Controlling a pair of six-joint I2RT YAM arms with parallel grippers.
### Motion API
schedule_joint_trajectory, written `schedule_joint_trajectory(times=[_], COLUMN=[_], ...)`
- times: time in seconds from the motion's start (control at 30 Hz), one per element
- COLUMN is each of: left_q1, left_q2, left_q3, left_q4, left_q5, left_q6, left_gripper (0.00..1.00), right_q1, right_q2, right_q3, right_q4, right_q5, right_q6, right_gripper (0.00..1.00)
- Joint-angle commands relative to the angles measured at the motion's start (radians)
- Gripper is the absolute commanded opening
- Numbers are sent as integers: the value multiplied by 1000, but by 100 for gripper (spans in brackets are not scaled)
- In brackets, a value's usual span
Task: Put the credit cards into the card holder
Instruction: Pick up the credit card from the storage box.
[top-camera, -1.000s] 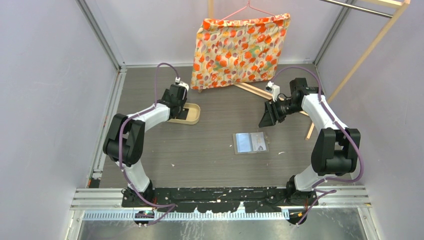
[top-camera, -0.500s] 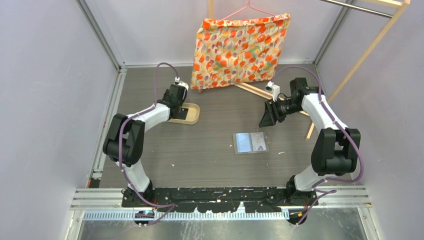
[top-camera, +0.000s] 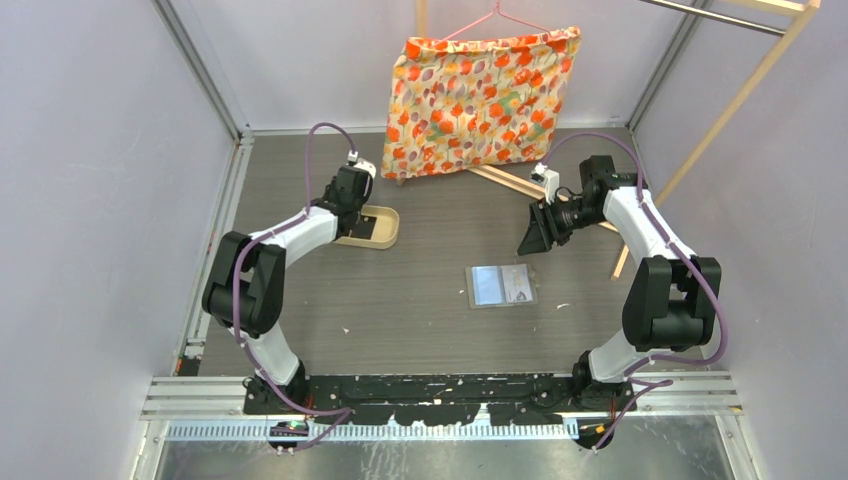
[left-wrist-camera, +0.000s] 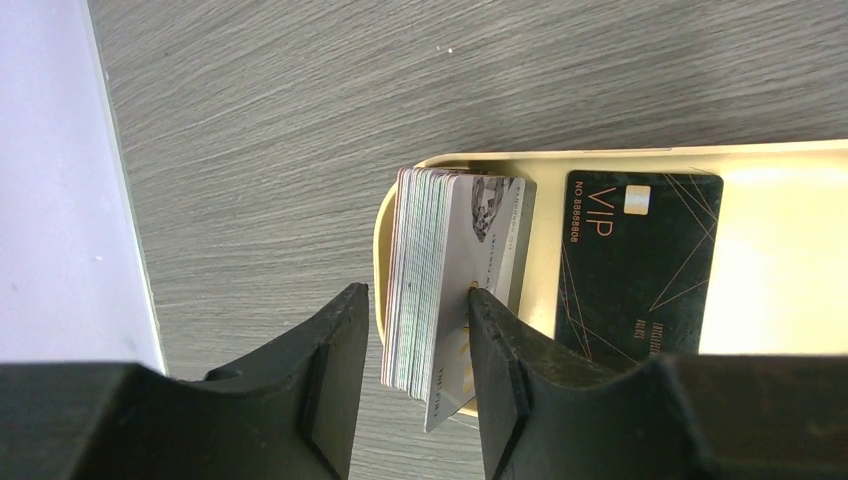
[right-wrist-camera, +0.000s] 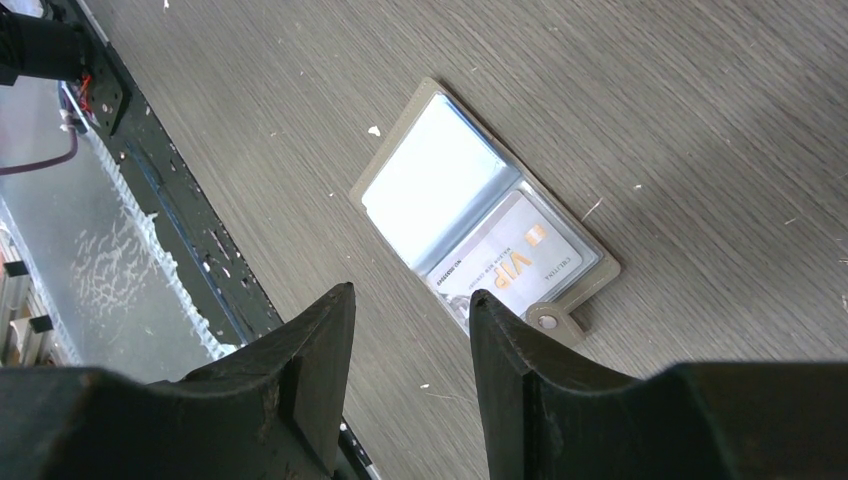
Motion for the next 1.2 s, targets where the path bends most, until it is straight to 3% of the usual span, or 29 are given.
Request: schedule_joint_trajectory(times=[0.0,0.43,1.17], left_q1=[6,6,6], left_q2=[-45,-41,-96], left_q3=[16,24,23], left_q4=[32,19,-7], left_q5=[-14,14,196], left_q6=[11,5,-36], left_gripper=[40,13,0], right_q1=[0,0,1], right_q2=[-2,1,-4], right_q3=[36,39,40], right_q4=[-10,-15,-25], right_q5=[-22,-26,-33], right_q6=[-15,-18,-25], right_gripper=[51,51,50])
